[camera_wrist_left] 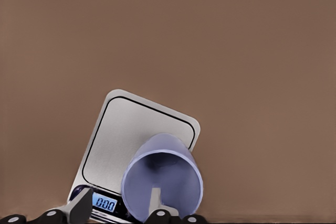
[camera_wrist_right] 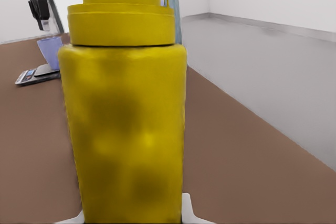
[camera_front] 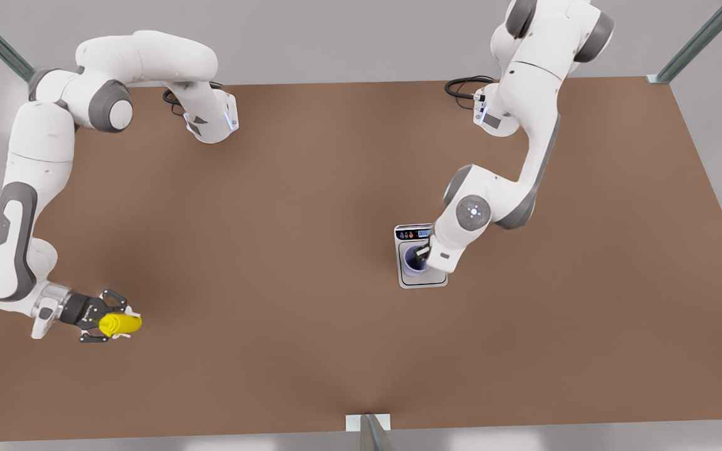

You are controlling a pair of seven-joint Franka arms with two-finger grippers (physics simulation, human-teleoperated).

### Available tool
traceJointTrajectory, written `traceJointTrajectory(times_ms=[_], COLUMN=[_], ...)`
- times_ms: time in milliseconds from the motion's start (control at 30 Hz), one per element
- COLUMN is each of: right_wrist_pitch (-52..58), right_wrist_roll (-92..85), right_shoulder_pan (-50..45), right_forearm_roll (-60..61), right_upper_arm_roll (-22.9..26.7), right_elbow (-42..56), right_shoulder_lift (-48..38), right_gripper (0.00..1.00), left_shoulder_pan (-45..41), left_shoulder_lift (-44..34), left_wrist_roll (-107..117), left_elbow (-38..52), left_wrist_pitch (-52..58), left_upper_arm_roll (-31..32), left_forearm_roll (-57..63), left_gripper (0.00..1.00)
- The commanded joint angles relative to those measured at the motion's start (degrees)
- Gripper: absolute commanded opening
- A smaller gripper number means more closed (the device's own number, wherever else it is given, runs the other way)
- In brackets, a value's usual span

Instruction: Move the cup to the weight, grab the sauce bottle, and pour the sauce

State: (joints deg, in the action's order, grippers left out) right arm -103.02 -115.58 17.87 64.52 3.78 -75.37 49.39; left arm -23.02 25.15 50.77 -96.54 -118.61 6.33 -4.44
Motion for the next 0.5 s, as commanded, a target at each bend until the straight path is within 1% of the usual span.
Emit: traceJointTrajectory(times_ms=[0, 33, 67, 100, 133, 167, 200, 233, 267, 300, 333, 367, 400, 433, 467], right_wrist_pitch=[-0.95, -3.85, -6.66, -8.95, -11.94, -13.87, -16.24, -17.83, -20.64, -23.54, -26.88, -29.34, -31.80, -34.35, -35.58], right_wrist_roll=[0.62, 2.38, 3.43, 5.37, 6.25, 6.95, 9.14, 11.87, 14.42, 18.55, 23.29, 28.56, 34.36, 41.22, 44.03], right_shoulder_pan=[-0.64, -3.27, -5.20, -6.79, -8.81, -10.39, -13.29, -16.10, -17.77, -20.67, -23.14, -24.72, -27.27, -30.34, -32.19], right_forearm_roll=[-0.10, -0.10, -0.19, -1.41, -2.30, -2.30, -2.56, -4.14, -6.42, -9.24, -13.45, -19.60, -25.14, -31.82, -34.54], right_upper_arm_roll=[0.00, 0.00, 0.00, 0.09, 0.09, 0.09, 0.53, 1.67, 1.58, 1.58, 1.50, 1.14, 0.88, 0.88, 0.79], right_elbow=[-0.04, -0.30, -0.39, -0.39, -0.57, -0.57, -1.09, -1.36, -1.36, -1.18, -0.83, -0.65, -0.65, -0.65, -0.65], right_shoulder_lift=[-0.35, -0.97, -1.84, -2.02, -2.72, -2.72, -3.95, -4.66, -4.83, -5.27, -5.54, -5.71, -5.71, -5.89, -5.98], right_gripper=[0.60, 0.60, 0.60, 0.60, 0.60, 0.60, 0.60, 0.60, 0.60, 0.60, 0.60, 0.60, 0.60, 0.60, 0.60], left_shoulder_pan=[-0.01, 0.43, 0.43, 0.43, 0.43, 0.26, 0.26, 0.34, 4.55, 13.60, 18.62, 20.99, 24.34, 24.16, 24.07], left_shoulder_lift=[-0.28, -3.09, -5.54, -8.89, -11.09, -13.46, -15.22, -15.57, -16.45, -17.42, -18.03, -18.30, -18.04, -17.59, -17.59], left_wrist_roll=[-0.06, -3.56, -9.00, -21.13, -28.88, -34.42, -38.72, -42.07, -43.30, -45.50, -46.02, -47.26, -47.26, -47.26, -47.26], left_elbow=[1.17, 3.28, 3.11, 3.11, 3.11, 3.37, 3.55, 5.21, 6.62, 7.41, 7.33, 6.97, 7.06, 7.41, 7.41], left_wrist_pitch=[2.14, 9.01, 12.51, 17.80, 21.58, 23.86, 24.92, 25.80, 26.94, 28.61, 28.61, 28.61, 28.44, 28.26, 28.26], left_upper_arm_roll=[0.00, -1.49, -4.38, -12.38, -18.28, -22.94, -26.01, -28.83, -27.78, -19.00, -12.67, -8.63, -4.49, -4.40, -4.40], left_forearm_roll=[-0.30, -0.39, -0.57, -2.76, -3.12, -3.03, -2.06, -2.06, -1.27, -0.83, 2.24, 4.97, 4.97, 5.06, 5.06], left_gripper=[0.68, 0.68, 0.68, 0.73, 0.79, 0.94, 1.00, 1.00, 1.00, 1.00, 1.00, 1.00, 1.00, 1.00, 1.00])
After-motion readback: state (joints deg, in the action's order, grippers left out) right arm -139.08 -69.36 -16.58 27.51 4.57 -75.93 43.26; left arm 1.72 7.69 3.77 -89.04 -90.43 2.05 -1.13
